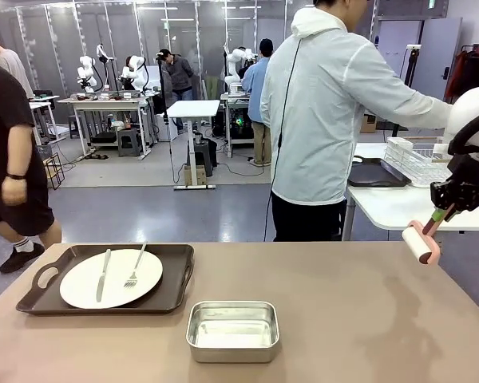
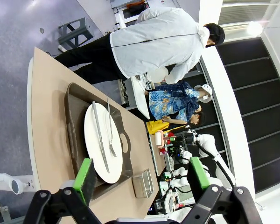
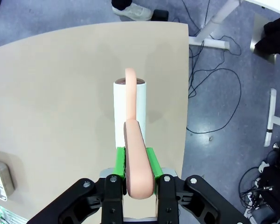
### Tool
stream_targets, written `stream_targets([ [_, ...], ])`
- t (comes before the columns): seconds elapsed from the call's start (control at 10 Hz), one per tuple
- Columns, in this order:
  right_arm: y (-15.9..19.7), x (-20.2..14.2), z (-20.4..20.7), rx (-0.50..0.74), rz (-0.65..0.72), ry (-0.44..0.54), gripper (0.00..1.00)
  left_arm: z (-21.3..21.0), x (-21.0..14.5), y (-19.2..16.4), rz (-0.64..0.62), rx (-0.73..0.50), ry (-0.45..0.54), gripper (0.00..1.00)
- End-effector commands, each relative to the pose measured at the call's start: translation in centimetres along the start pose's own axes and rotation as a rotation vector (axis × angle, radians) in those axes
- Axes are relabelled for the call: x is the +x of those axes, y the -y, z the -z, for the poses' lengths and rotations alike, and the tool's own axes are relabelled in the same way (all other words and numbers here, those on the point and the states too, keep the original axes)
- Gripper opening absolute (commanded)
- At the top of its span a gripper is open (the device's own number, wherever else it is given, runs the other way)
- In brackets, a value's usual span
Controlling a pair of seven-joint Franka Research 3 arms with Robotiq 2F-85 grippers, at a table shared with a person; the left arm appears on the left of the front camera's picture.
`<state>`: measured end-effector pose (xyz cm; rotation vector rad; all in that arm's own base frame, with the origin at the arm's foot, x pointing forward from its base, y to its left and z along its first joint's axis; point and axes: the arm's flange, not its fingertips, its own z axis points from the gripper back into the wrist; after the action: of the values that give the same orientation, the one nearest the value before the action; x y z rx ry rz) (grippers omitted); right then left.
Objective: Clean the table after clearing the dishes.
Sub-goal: Place the Lint Roller back on top of the Airtight Container.
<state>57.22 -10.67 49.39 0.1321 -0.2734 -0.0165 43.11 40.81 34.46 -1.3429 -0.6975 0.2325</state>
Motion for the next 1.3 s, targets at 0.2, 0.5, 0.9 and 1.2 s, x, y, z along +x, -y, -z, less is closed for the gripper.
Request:
stream_targets([
  [0.2,-0.1,0.3,-0.2,0.001,-0.004,0.008,0.22,-0.4,-0.2,0.3,0.001,-0.004,-0.011,1.0],
  [0.5,-0.1,0.3,-0.2,0.001,-0.004,0.008,0.22,-0.4,-0.2,0.3,0.001,-0.004,-0.011,1.0],
  [0.9,-6.9,0.7,-3.4,-0.06,-0.343,0.163,0.22,-0.4,-0.2,0.3,0.001,-0.004,-0.011,1.0],
  [1.2,-19.7,-2.9,-7.4,-0.029,-0.772,0.252,0.22,-0.4,-0.2,0.3,0.001,-0.004,-0.011,1.0],
])
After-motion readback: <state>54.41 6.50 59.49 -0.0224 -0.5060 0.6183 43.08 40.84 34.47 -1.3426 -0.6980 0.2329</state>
